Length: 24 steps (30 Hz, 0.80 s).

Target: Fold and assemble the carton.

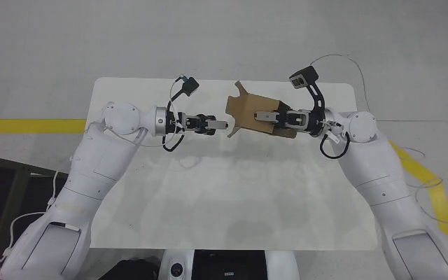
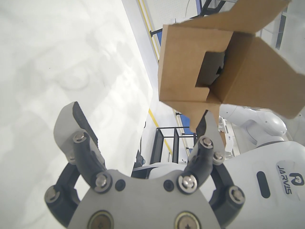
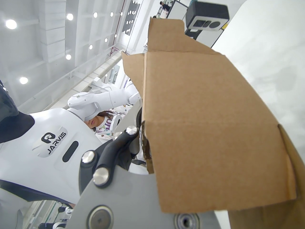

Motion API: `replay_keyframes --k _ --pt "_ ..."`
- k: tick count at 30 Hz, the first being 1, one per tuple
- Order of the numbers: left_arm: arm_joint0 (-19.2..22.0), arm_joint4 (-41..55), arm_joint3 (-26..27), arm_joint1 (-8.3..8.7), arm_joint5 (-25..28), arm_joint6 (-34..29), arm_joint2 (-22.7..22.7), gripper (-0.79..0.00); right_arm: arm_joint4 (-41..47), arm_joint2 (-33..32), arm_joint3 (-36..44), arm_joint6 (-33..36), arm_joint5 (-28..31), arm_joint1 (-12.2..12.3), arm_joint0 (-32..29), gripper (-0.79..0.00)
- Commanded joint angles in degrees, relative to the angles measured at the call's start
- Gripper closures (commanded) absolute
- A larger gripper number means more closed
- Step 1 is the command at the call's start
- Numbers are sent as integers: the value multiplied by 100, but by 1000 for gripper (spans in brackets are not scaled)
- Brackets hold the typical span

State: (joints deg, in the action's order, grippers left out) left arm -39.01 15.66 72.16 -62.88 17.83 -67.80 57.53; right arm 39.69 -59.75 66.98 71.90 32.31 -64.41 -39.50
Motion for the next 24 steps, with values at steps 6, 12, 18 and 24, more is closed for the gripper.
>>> replay_keyframes --k 6,12,18,24 --pt "-149 -16 161 27 -34 -86 16 -785 -118 -165 -138 -531 105 -9 -40 0" --pt "-204 -67 424 11 -60 -117 -96 -785 -403 -197 -14 -960 57 -23 -126 0" --pt "-158 -51 457 -10 -88 -66 -140 -785 -739 -150 139 -1049 -115 -28 -191 0" --pt "-79 -76 215 6 -129 36 -22 -785 -738 -163 242 -834 -218 -21 -259 0"
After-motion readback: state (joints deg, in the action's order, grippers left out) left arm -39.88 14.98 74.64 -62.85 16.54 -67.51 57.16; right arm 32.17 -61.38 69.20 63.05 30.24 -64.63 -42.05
